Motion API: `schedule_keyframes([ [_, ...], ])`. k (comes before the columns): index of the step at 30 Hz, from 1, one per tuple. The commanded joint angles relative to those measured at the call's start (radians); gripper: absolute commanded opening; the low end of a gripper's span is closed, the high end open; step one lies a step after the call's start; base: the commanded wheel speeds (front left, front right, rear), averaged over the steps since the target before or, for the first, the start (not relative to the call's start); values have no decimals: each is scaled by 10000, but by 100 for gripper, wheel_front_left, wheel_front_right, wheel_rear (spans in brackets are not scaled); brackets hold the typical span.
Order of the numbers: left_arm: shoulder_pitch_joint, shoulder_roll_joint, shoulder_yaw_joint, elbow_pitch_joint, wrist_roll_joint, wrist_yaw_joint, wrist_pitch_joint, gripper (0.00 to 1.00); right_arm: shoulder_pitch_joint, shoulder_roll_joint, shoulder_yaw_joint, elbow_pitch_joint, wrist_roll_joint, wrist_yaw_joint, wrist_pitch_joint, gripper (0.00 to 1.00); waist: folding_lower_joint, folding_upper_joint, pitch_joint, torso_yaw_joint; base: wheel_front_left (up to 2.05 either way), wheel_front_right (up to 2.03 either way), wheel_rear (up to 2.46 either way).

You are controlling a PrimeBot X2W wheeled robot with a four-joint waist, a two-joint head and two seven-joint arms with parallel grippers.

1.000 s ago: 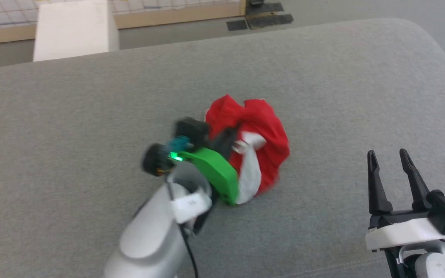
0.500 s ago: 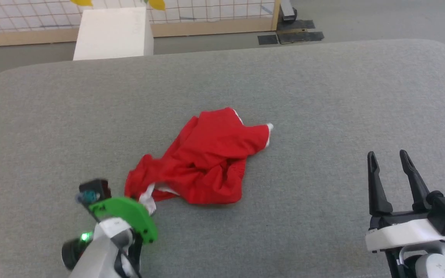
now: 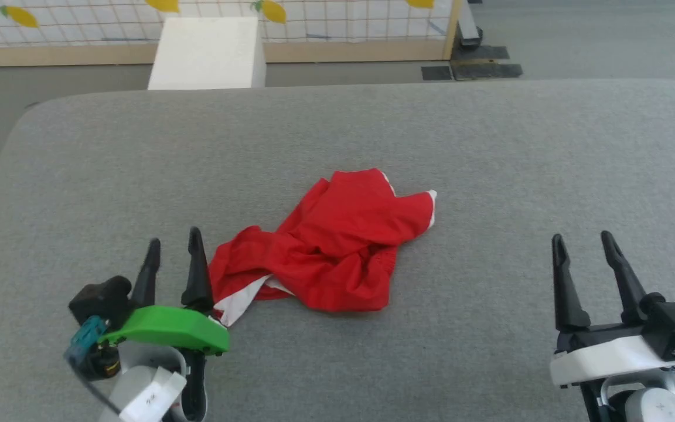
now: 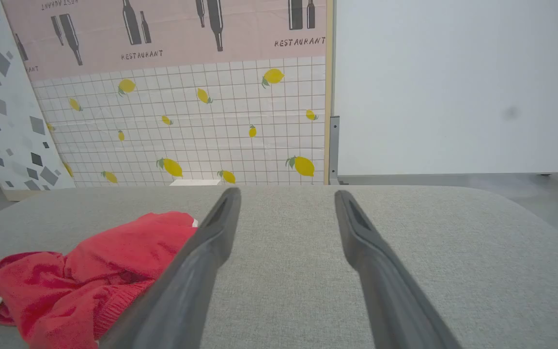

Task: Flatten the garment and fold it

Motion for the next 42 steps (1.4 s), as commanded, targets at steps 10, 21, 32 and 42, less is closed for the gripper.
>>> schedule_keyframes([
  [10,1062,-823,986,-1896,2326,-1406,-72,100,-462,13,1421,61,-339,-15,537,100,0,0,268,1019,0,0,0],
  [21,820,-878,716,-2114,2348,-1539,-73,100,-1741,13,3118,1368,-163,-15,5029,100,0,0,1095,1986,0,0,0],
  [32,405,-880,440,-1990,2070,-1312,-74,100,-2098,13,2775,1094,-407,-15,7122,0,0,0,1555,2460,0,0,0],
  [42,594,-881,594,-1795,2335,-1341,-74,100,-638,13,-800,-764,-1141,-15,5243,0,0,0,780,1729,0,0,0],
])
